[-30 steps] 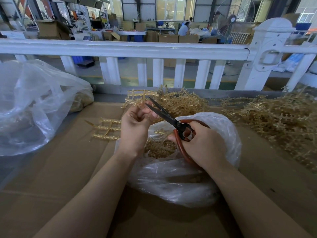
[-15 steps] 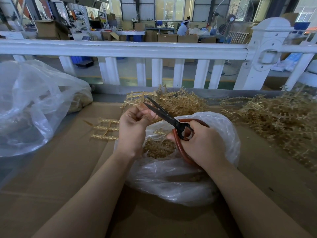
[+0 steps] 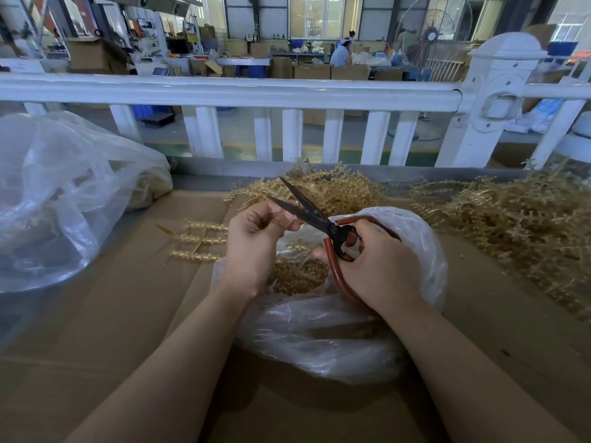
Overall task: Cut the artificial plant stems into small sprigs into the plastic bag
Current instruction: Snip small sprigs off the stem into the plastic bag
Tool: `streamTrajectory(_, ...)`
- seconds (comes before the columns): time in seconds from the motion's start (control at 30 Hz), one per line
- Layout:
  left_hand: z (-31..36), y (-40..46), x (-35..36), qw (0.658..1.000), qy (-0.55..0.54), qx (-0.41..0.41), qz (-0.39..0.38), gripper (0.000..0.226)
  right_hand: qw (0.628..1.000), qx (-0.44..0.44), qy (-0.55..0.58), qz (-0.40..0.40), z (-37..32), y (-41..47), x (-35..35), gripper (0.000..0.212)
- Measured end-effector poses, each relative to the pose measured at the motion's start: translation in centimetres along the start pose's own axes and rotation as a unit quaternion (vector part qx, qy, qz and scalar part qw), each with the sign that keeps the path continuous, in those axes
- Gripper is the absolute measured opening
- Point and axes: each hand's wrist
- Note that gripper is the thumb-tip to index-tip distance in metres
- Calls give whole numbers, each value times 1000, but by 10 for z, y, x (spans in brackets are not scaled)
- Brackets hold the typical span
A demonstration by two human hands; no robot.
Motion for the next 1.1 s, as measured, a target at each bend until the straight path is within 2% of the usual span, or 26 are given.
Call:
streamTrajectory(0.13,0,-1,1,1000,12,4,-4,21,1000,-1,4,-9,-1,0,-2,63)
streamTrajectory(0.3,3,-1,0,1000,4,1,-3,23,1000,-6,-10,-3,0,-1,-2,52)
streamTrajectory(0.5,5,-2,2,999,-45,-10,6,28,1000,-4,-4,-3,1,-2,-1,53)
streamTrajectory(0.67,5,-1,2,998,-52,-16,5,18,1000,-12,-3,2,2,-2,-1,58)
streamTrajectory(0.97,8,-2,1,999,-52,-14,5,16,999,-36,22,21,-1,-3,-2,52)
streamTrajectory(1.1,7,-2,3,999,-44,-11,7,7,999,-43,21,25,0,-3,-2,53)
Point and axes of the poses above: each hand's wrist, its own y-axis towards the middle knuckle, its own x-axis out of the palm, z = x × y, and after that the axes turned 8 degrees about -z, right-handed
